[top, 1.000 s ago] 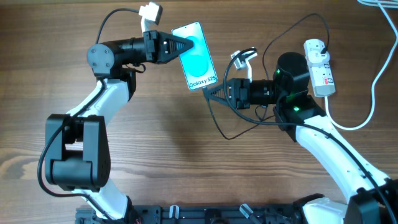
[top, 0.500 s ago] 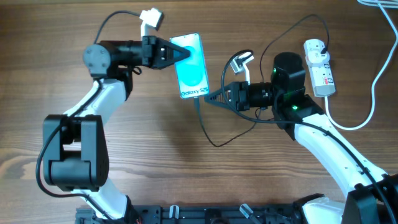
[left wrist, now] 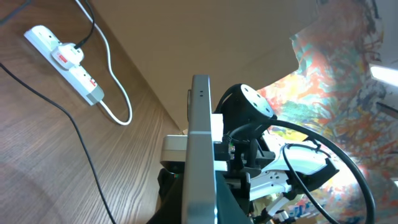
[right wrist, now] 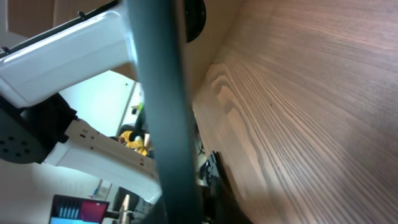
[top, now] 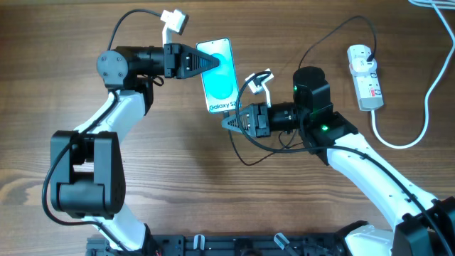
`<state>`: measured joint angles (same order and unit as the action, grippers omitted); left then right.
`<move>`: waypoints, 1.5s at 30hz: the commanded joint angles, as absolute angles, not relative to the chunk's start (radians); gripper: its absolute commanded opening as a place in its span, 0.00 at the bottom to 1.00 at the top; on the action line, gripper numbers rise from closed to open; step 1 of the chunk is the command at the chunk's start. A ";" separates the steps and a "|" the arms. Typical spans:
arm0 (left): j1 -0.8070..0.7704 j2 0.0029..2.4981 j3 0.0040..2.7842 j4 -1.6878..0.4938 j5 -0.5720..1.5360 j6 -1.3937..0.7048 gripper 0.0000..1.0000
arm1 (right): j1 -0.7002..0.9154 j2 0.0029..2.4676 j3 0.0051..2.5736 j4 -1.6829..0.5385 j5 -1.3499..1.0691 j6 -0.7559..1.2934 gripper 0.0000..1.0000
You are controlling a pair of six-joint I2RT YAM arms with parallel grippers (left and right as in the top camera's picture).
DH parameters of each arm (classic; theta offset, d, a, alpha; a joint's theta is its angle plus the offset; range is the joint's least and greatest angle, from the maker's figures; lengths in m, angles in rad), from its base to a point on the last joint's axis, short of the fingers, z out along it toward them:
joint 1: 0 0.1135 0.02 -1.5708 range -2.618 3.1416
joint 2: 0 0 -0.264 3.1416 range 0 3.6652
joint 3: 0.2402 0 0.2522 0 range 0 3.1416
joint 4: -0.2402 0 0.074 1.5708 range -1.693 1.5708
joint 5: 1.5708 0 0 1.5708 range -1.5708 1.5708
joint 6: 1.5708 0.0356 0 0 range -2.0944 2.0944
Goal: Plug charger to phone and switch on socket
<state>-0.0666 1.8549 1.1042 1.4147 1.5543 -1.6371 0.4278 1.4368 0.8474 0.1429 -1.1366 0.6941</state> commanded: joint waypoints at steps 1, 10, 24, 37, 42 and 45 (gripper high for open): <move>-0.071 1.840 1.112 1.414 1.548 -1.620 0.04 | 0.431 1.434 0.856 0.150 -1.121 0.680 0.05; -0.139 1.840 1.111 1.373 1.572 -1.626 0.04 | 0.430 1.433 0.856 0.201 -1.106 0.685 0.04; -0.162 1.840 0.980 1.388 1.576 -1.657 0.04 | 0.393 1.433 0.858 0.198 -1.106 0.681 0.04; -0.128 1.840 0.979 1.388 1.576 -1.661 0.04 | 0.389 1.433 0.867 0.026 -1.108 0.645 0.25; -0.089 1.844 0.979 1.388 1.575 -1.641 0.04 | 0.383 1.425 0.867 -0.052 -1.125 0.572 0.49; -0.089 1.879 0.979 1.387 1.574 -1.617 0.04 | 0.323 1.395 0.867 -0.112 -1.061 0.512 0.58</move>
<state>-0.0902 1.8549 0.9840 1.3811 1.5562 -1.6463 0.3771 1.4342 0.8497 -0.0822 -1.1336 0.5873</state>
